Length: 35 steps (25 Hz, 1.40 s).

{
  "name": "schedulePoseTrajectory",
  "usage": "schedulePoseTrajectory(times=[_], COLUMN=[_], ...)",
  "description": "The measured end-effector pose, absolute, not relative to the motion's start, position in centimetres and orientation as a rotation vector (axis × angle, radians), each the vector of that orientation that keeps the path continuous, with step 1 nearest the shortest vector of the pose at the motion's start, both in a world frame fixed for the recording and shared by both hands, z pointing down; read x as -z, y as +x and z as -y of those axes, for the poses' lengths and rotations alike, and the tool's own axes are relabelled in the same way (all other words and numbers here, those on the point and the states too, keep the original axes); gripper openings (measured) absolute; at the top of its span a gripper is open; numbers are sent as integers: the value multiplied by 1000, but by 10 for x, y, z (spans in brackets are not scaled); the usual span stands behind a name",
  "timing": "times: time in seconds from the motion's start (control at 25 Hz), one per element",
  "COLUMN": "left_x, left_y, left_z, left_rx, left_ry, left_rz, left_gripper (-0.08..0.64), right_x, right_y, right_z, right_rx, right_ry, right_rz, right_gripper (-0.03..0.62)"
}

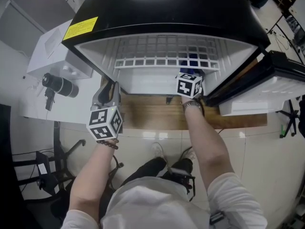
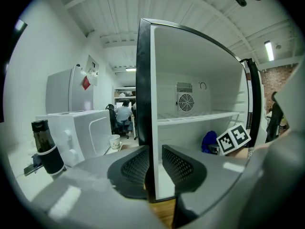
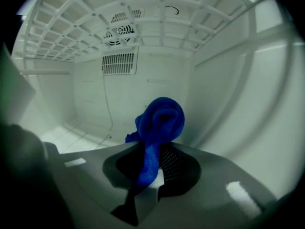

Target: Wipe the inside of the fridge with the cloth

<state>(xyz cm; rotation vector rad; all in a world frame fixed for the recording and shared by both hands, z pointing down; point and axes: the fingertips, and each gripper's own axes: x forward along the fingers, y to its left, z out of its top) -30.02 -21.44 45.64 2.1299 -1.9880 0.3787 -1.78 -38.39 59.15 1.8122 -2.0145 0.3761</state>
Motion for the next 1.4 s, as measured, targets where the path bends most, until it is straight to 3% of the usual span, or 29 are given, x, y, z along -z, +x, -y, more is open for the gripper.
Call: schedulePoseTrajectory(times=[0.52,1.4], left_x=[-450,-452], left_y=[-299,-310], left_z=[213,224], left_rx=[-371,-355], left_ry=[2122,2150], left_rz=[1986,1927], left_gripper=[88,135], right_x=[-570,-562], right_y=[-13,-250], right_z=[372,279], right_rx=[-382,-402], right_ry=[1843,1332], right_rz=[2060,2464], right_gripper=[80,80])
